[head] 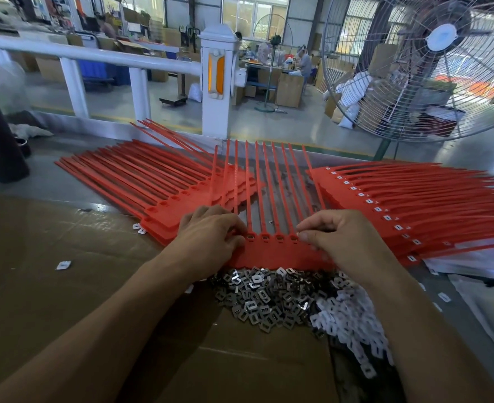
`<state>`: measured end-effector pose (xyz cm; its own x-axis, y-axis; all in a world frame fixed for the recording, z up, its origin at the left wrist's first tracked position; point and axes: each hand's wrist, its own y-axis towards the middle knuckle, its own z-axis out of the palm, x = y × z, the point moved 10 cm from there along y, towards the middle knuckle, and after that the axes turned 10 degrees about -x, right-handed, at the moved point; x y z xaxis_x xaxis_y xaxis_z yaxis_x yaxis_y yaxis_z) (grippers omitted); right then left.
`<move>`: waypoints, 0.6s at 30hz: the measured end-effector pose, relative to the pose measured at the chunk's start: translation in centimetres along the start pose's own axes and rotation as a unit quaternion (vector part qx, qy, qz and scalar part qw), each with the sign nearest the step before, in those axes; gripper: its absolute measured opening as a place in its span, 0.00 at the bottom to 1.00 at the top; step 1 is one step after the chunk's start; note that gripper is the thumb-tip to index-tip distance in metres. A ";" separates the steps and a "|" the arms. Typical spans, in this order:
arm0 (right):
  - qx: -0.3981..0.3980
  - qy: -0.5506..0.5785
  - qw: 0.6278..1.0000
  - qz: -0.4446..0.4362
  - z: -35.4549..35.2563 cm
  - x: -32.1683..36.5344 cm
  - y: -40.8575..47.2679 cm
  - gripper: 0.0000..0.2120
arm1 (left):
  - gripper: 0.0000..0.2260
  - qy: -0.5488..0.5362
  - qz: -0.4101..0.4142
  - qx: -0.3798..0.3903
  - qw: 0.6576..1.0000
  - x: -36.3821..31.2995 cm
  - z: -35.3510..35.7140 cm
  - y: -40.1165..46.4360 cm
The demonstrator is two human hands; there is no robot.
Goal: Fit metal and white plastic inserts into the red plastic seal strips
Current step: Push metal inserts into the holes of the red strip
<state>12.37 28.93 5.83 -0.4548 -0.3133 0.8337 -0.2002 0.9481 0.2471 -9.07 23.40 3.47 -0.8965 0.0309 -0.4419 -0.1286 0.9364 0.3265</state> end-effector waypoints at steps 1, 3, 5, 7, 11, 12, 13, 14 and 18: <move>-0.023 -0.011 1.000 -0.001 -0.6 -0.4 0.3 0.07 | 0.10 0.000 0.001 -0.002 1.000 0.0 0.0 0.0; -0.047 -0.034 0.998 0.000 -1.2 -1.0 0.5 0.07 | 0.10 0.000 0.004 -0.006 1.000 0.0 -0.1 0.0; -0.052 -0.053 0.997 0.003 -1.4 -1.5 0.7 0.07 | 0.10 0.001 0.004 -0.006 1.000 -0.1 -0.1 0.0; -0.043 -0.066 0.997 0.005 -1.1 -1.9 0.9 0.08 | 0.11 0.001 0.001 -0.005 1.000 -0.1 0.0 0.0; -0.045 -0.099 0.994 0.005 -1.1 -2.2 1.3 0.08 | 0.11 0.001 0.002 -0.002 1.000 -0.1 0.0 0.0; -0.048 -0.106 0.993 0.005 -1.2 -2.3 1.3 0.08 | 0.11 0.001 0.002 0.000 1.000 -0.1 0.0 0.0; -0.048 -0.110 0.993 0.005 -1.2 -2.4 1.4 0.08 | 0.11 0.000 0.001 0.001 1.000 -0.1 0.1 0.0; -0.045 -0.115 0.992 0.004 -1.1 -2.5 1.4 0.09 | 0.11 -0.001 0.000 0.002 1.000 0.0 0.1 0.0; -0.036 -0.127 0.991 0.003 -0.6 -2.7 1.5 0.09 | 0.11 -0.001 -0.001 0.002 1.000 0.0 0.1 0.0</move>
<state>13.85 31.17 4.29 -0.6619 -0.3028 0.6857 -0.1390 0.9485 0.2847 -9.02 23.47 3.40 -0.8958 0.0294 -0.4435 -0.1288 0.9378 0.3223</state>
